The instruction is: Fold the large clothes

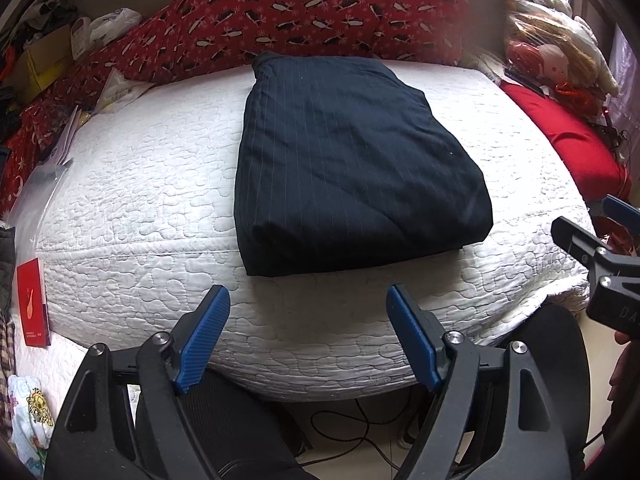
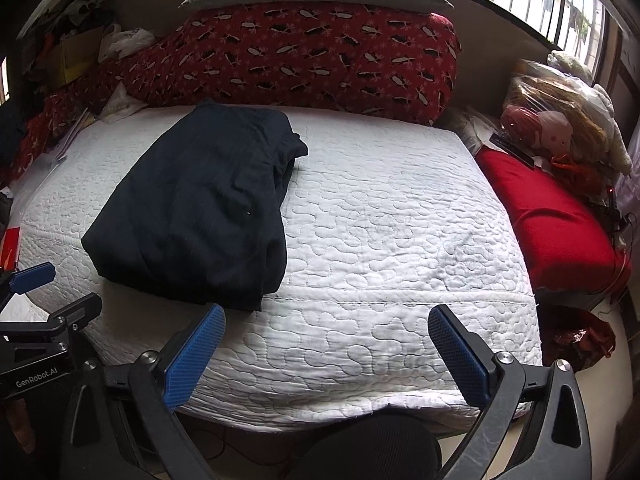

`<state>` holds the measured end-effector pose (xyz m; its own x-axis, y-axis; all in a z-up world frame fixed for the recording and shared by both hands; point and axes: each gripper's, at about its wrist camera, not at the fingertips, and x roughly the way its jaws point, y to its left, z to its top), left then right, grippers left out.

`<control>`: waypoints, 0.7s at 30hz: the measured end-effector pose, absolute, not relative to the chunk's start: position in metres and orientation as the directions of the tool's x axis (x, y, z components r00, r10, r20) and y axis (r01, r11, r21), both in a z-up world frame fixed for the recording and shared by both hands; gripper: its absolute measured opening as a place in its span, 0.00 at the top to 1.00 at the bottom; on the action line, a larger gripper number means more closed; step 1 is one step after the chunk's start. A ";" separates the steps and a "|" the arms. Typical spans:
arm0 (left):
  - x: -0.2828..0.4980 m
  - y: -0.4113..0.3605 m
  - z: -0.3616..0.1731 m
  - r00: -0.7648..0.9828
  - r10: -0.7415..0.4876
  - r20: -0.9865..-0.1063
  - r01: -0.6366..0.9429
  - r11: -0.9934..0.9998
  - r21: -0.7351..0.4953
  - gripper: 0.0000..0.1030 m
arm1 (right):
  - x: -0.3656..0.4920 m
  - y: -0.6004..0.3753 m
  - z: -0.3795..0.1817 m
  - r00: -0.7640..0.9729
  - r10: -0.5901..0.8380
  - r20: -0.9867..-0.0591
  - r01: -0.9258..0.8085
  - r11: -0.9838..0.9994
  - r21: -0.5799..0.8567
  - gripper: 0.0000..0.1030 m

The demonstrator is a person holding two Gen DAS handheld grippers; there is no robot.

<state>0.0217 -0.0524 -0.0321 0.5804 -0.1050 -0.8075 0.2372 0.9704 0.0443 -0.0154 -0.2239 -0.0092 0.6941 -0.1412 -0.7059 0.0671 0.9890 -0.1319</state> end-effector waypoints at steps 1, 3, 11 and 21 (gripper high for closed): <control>0.022 -0.053 -0.033 0.578 -0.105 -0.809 0.238 0.970 0.044 0.22 | -0.015 -0.225 -0.009 0.693 -0.141 -0.707 0.068 0.989 -0.131 0.01; 0.022 -0.054 -0.033 0.575 -0.101 -0.812 0.240 0.970 0.049 0.22 | -0.016 -0.228 -0.009 0.695 -0.137 -0.705 0.070 0.990 -0.123 0.01; 0.021 -0.062 -0.036 0.566 -0.088 -0.819 0.251 0.965 0.070 0.22 | -0.016 -0.234 -0.006 0.704 -0.127 -0.699 0.071 0.991 -0.110 0.01; 0.019 -0.070 -0.034 0.556 -0.098 -0.826 0.275 0.959 0.071 0.22 | -0.017 -0.245 -0.006 0.717 -0.094 -0.691 0.050 0.995 -0.084 0.00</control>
<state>0.0193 -0.0701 -0.0336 0.5556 -0.0982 -0.8256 0.2750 0.9588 0.0710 -0.0167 -0.2451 -0.0061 0.7171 -0.0940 -0.6906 0.0495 0.9952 -0.0841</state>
